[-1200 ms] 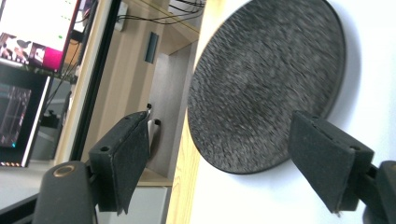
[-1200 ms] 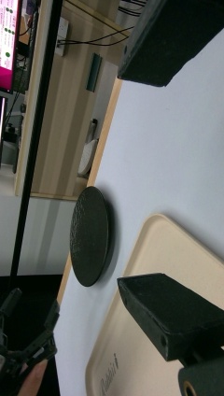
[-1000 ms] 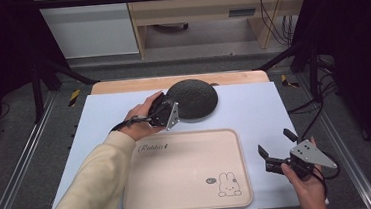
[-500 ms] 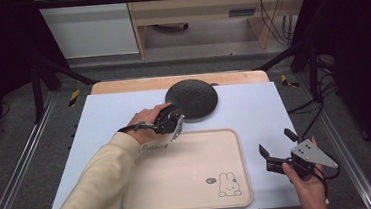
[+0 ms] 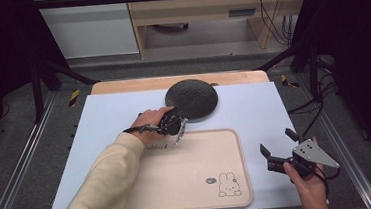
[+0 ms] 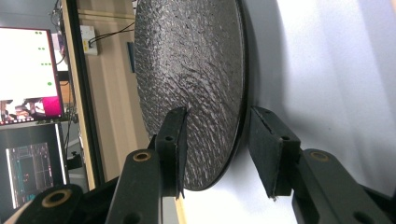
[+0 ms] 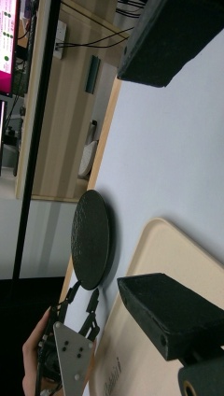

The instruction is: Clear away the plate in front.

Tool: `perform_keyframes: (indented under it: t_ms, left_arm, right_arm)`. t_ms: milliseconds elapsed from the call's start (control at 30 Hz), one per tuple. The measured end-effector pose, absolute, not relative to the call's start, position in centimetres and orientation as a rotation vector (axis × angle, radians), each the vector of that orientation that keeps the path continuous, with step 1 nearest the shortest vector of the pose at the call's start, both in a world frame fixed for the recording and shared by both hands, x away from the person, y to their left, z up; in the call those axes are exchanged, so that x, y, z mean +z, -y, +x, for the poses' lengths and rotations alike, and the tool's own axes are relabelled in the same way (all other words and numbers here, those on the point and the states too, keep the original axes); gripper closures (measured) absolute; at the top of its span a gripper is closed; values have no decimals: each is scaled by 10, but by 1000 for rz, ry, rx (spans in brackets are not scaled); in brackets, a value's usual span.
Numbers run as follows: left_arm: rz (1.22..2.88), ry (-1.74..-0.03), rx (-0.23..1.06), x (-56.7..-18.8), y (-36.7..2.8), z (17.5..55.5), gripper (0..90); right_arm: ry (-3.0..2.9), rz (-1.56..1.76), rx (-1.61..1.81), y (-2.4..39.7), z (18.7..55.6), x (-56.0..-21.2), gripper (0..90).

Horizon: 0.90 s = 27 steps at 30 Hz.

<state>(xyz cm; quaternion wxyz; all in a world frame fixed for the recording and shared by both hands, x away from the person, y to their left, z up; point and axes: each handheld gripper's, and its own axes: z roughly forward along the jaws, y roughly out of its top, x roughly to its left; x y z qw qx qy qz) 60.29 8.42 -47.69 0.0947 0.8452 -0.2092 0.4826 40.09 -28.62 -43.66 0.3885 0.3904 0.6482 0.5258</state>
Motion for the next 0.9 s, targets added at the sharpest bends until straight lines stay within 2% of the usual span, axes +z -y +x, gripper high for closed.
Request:
perform_keyframes:
  t_ms: [900]
  left_arm:
    - [2512, 624, 1460, -490, -74, 617, 652]
  right_arm:
    - [-1651, 994, 1337, 287, 401, -437, 34]
